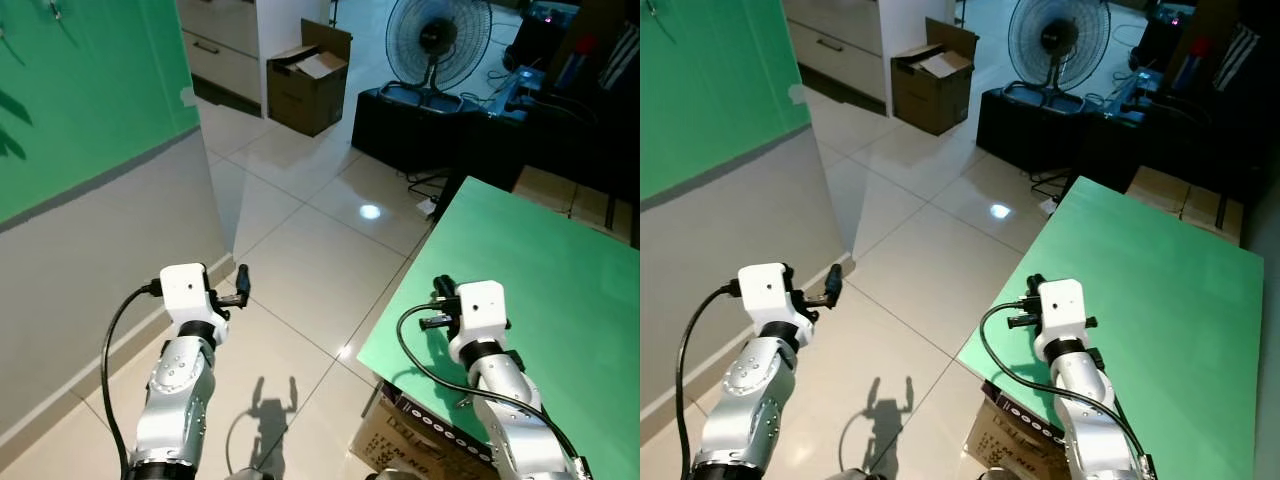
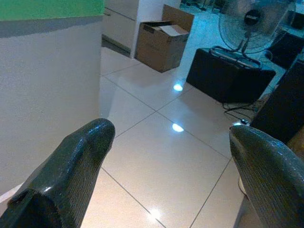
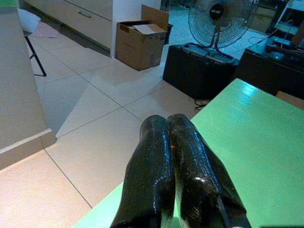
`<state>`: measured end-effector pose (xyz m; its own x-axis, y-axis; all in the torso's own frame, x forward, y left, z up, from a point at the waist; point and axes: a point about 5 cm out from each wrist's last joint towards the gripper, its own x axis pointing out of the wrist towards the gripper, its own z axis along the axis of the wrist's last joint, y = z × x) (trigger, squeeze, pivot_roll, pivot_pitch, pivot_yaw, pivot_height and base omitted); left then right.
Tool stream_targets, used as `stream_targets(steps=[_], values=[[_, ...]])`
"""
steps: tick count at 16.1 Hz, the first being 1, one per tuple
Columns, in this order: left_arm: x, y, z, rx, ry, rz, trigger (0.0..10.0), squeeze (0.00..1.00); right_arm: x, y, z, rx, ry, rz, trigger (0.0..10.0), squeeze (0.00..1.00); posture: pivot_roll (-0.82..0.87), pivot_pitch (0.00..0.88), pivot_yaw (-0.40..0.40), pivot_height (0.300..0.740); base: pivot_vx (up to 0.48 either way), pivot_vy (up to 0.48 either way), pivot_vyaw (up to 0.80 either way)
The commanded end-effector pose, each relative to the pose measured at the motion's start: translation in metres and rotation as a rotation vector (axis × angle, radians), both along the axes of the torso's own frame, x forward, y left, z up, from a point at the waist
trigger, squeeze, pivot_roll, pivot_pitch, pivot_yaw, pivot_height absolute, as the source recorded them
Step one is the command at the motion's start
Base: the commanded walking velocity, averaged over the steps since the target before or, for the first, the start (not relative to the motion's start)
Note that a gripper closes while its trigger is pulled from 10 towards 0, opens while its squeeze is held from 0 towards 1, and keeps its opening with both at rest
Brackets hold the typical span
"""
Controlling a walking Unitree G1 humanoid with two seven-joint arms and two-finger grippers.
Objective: Hang keys on a hook
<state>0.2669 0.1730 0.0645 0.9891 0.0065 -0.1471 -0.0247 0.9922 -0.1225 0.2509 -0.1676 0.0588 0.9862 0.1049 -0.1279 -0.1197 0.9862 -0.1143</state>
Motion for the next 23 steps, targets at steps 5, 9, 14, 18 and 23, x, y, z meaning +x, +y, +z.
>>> stream_targets(steps=[5,9,14,18,23], values=[[-0.034,0.023,-0.008,0.020,0.030,0.025,10.0,0.00,-0.024,-0.017,-0.006,-0.030,0.008,-0.016,0.0,0.00,-0.15,0.000,0.030,0.740,0.000,0.000,0.00],[-0.024,0.007,-0.004,0.017,0.027,-0.027,10.0,0.00,-0.018,-0.003,-0.004,-0.025,0.004,0.033,0.0,0.00,-0.14,0.000,0.029,0.740,0.000,0.000,0.00],[-0.017,0.001,0.000,0.022,0.021,-0.038,10.0,0.00,-0.009,-0.004,-0.007,-0.028,0.015,0.041,0.0,0.00,-0.14,0.000,0.020,0.740,0.000,0.056,0.00],[-0.014,-0.004,0.001,0.019,0.025,-0.044,10.0,0.00,-0.006,-0.004,-0.008,-0.029,0.021,0.047,0.0,0.00,-0.13,0.000,0.020,0.740,0.000,0.480,0.00],[-0.007,-0.003,0.003,0.051,0.033,-0.035,10.0,0.00,-0.002,0.007,-0.008,-0.022,0.030,0.075,0.0,0.00,-0.12,0.000,0.021,0.740,0.000,0.288,0.00]])
